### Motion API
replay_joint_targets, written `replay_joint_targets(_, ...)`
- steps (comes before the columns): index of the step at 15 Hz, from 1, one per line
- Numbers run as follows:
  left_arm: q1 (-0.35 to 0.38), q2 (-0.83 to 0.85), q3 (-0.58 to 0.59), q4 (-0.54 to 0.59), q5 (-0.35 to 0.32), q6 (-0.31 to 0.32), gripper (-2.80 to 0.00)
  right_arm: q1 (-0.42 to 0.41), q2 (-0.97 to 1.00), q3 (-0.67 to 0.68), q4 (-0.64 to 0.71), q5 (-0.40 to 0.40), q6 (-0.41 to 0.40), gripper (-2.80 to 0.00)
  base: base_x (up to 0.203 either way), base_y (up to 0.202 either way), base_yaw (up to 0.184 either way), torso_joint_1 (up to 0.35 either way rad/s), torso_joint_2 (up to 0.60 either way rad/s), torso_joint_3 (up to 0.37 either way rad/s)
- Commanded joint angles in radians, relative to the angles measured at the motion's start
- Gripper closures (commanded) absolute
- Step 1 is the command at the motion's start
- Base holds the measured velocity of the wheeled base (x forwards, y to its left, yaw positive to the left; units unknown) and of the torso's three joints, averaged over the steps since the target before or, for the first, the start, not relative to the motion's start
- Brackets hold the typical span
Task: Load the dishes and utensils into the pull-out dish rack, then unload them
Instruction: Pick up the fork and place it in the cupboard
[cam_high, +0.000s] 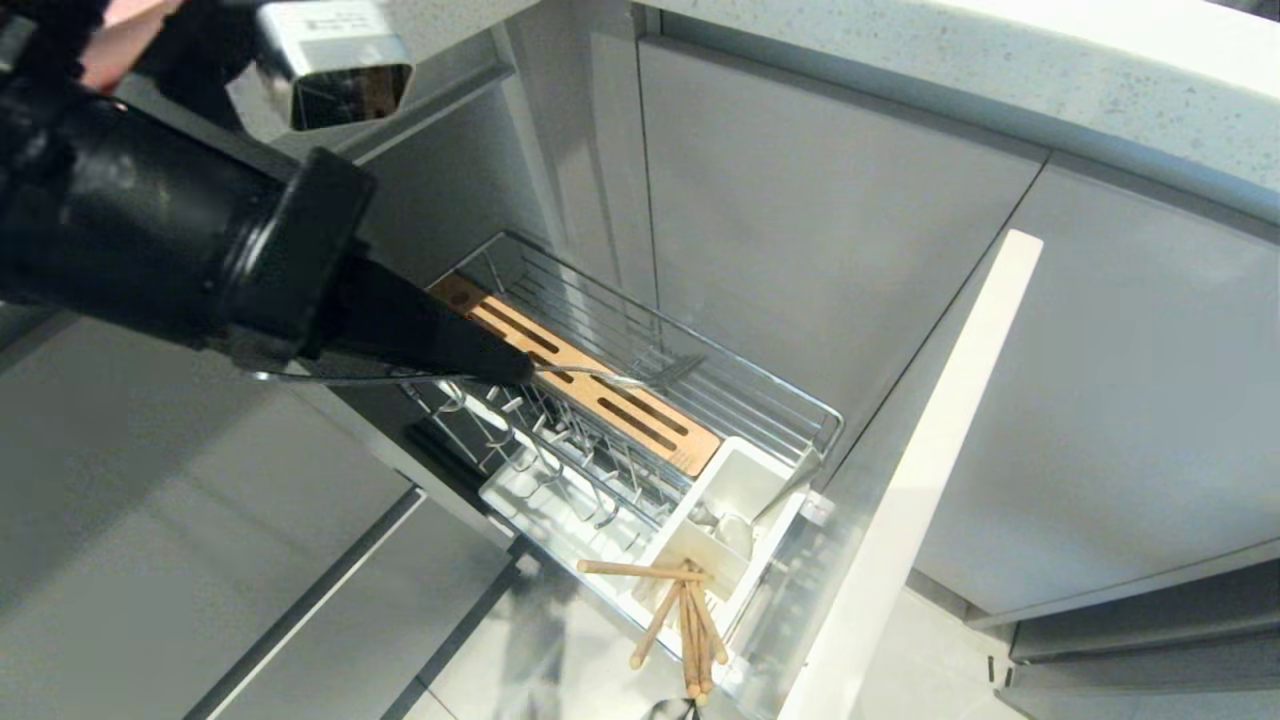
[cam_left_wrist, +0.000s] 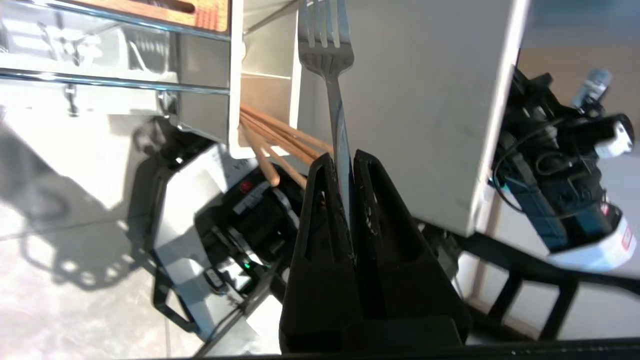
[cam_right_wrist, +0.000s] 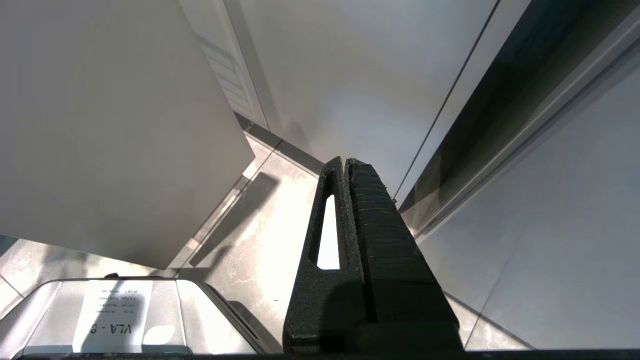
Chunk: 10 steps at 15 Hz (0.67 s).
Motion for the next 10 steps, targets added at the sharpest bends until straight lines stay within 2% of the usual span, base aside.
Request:
replay_joint_targets(1, -0.031, 0.055, 0.0, 0.004, 0.019, -0.015, 0.0, 0.001, 0.0, 0.001, 0.0, 0.0, 0.0, 0.0, 0.0, 0.0, 0.0, 0.0, 0.0, 0.0)
replay_joint_targets(3, -0.104, 0.085, 0.0, 0.002, 0.09, -0.057, 0.0, 0.0, 0.0, 0.0, 0.0, 0.0, 0.0, 0.0, 0.0, 0.0, 0.0, 0.0, 0.0, 0.0)
replay_joint_targets(5, -0.153, 0.128, -0.001, 0.001, 0.119, -0.091, 0.0, 0.0, 0.0, 0.0, 0.0, 0.0, 0.0, 0.0, 0.0, 0.0, 0.0, 0.0, 0.0, 0.0)
replay_joint_targets(10, -0.163, 0.209, -0.002, -0.012, 0.198, -0.139, 0.0, 0.0, 0.0, 0.002, 0.0, 0.0, 0.0, 0.0, 0.0, 0.0, 0.0, 0.0, 0.0, 0.0)
